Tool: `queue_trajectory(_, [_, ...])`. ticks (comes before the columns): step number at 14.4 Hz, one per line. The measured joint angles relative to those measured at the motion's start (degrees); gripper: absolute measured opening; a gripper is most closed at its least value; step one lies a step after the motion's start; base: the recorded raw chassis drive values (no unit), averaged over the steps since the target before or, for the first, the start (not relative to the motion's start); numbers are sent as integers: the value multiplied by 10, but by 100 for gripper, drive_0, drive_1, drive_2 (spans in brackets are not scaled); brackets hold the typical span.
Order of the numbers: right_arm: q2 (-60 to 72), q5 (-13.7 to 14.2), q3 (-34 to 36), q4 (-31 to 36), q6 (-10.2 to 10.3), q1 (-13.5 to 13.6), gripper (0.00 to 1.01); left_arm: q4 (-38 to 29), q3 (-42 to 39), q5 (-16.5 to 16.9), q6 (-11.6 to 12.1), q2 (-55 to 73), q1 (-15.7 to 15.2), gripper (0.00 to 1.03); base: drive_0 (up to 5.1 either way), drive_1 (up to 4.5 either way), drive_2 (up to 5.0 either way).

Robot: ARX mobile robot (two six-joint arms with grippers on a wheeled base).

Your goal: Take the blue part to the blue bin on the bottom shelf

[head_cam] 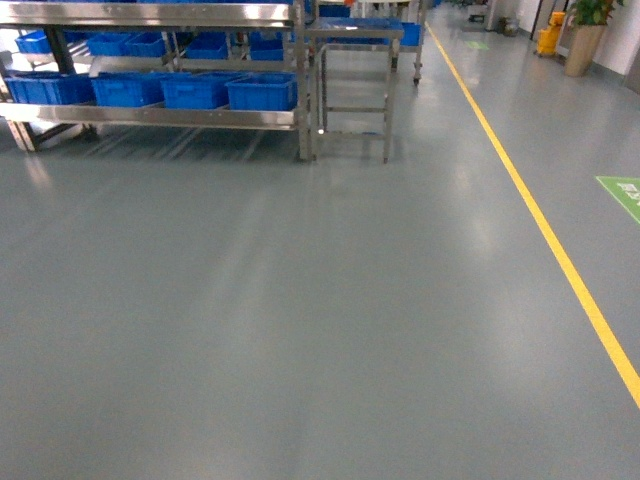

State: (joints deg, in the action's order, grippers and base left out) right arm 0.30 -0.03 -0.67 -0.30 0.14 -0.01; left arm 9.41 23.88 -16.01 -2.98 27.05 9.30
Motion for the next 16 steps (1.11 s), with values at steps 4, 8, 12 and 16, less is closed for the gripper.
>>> queue_trajectory(4, [0,0,0,0,0,0,98,0,0,1,0,0,0,43,-108,-108,-108])
queue_trajectory(8, [0,0,0,2,0,0,98,-2,0,1,0,-3,1,43,-3,209,-216])
queue_trajectory(12, [0,0,0,1,0,0,98,0,0,1,0,0,1,43,-5,416,-426])
queue_trajectory(16, [0,0,0,0,0,0,98,-1,0,1,0,0,1,43,-7,414,-428])
